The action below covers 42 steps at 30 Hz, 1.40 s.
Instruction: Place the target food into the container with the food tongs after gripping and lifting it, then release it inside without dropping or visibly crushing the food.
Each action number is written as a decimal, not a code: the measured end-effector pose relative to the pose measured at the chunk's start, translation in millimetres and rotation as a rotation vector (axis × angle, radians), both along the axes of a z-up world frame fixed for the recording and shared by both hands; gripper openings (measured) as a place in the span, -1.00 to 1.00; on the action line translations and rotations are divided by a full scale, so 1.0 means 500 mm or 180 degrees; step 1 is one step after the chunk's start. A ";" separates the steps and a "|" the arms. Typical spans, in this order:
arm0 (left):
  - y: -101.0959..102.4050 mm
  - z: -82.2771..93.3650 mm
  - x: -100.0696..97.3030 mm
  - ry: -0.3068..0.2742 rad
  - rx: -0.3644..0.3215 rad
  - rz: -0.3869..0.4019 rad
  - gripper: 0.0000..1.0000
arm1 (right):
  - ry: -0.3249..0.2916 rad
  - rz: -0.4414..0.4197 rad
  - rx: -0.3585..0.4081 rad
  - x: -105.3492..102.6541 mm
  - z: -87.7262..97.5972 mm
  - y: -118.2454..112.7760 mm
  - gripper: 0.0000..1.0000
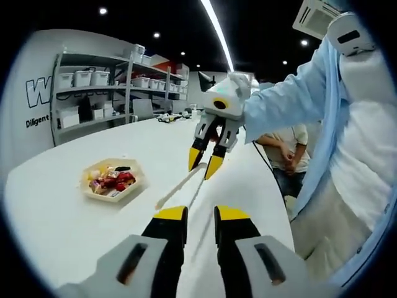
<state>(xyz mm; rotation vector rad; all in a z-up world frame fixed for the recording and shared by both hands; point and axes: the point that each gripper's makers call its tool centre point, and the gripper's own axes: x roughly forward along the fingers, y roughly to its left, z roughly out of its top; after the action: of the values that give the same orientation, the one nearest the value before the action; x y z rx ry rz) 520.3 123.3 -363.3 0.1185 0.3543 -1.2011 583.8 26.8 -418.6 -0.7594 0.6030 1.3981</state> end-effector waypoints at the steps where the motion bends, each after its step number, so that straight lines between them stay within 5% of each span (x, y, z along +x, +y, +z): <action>1: 0.003 0.003 -0.003 -0.0008 -0.0012 0.0017 -0.67 | 0.0012 -0.0002 -0.0012 0.007 -0.005 0.002 -0.84; 17: 0.083 0.018 -0.021 -0.0024 -0.0067 0.0550 -0.36 | 0.0109 -0.0012 -0.0113 0.050 -0.058 0.008 -0.84; 20: 0.101 0.020 -0.016 -0.0053 -0.0108 0.0727 -0.12 | 0.0116 -0.0004 -0.0134 0.052 -0.065 0.006 -0.84; 27: 0.128 0.013 -0.015 -0.0060 -0.0100 0.0943 0.05 | 0.0115 0.0003 -0.0174 0.064 -0.084 0.005 -0.84; 42: 0.164 0.006 -0.035 -0.0037 -0.0061 0.1107 0.08 | 0.0070 0.0048 -0.0259 0.093 -0.126 0.004 -0.84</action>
<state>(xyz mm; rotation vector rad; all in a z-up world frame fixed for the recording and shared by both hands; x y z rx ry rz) 503.0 205.1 -360.0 0.0445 0.3373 -0.8593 630.4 28.8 -481.3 -0.8158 0.6759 1.4041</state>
